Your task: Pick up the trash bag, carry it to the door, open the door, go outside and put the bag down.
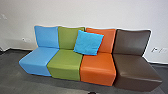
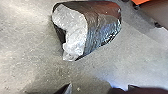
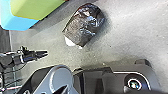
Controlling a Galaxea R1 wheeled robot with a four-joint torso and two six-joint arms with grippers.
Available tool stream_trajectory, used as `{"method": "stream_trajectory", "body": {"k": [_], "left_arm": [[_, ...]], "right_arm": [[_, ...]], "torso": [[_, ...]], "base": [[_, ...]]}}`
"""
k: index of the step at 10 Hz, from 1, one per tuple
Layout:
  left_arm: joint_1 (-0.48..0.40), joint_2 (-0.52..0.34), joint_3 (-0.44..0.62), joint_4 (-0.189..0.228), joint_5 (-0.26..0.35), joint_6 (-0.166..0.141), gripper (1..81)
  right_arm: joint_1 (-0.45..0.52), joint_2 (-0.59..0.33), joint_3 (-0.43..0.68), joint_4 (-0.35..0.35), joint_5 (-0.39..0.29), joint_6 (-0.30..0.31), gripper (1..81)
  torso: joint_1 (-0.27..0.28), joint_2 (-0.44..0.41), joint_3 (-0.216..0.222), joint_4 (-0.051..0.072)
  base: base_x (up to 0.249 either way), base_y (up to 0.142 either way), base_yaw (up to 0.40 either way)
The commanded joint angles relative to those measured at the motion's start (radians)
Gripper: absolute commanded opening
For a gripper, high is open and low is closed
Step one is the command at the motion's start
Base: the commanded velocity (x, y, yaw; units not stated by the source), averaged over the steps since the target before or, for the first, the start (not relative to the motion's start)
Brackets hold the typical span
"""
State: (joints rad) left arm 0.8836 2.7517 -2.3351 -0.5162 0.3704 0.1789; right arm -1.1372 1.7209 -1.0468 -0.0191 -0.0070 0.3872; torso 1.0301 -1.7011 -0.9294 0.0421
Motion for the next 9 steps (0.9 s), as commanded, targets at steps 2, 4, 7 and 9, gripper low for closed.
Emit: {"method": "stream_trajectory", "body": {"k": [2,4,7,9], "left_arm": [[-0.128,0.020,-0.024,-0.024,0.074,-0.001,81.1],[-0.159,0.060,-0.096,-0.027,0.119,-0.001,81.1],[-0.191,0.089,-0.164,-0.028,0.145,-0.001,81.1],[-0.226,0.088,-0.164,-0.036,0.168,-0.001,81.1]], "right_arm": [[0.072,-0.100,0.050,0.031,-0.090,0.002,81.1],[0.052,-0.114,0.044,0.030,-0.087,0.002,81.1],[0.047,-0.116,0.044,0.030,-0.087,0.002,81.1],[0.047,-0.116,0.048,0.030,-0.087,0.002,81.1]], "torso": [[0.080,-0.125,-0.009,0.000],[0.117,-0.185,-0.022,0.000],[0.183,-0.292,-0.023,0.000],[0.229,-0.365,-0.023,0.000]], "base": [[0.000,0.000,0.000],[0.000,0.000,0.000],[0.000,0.000,0.000],[0.000,0.000,0.000]]}}
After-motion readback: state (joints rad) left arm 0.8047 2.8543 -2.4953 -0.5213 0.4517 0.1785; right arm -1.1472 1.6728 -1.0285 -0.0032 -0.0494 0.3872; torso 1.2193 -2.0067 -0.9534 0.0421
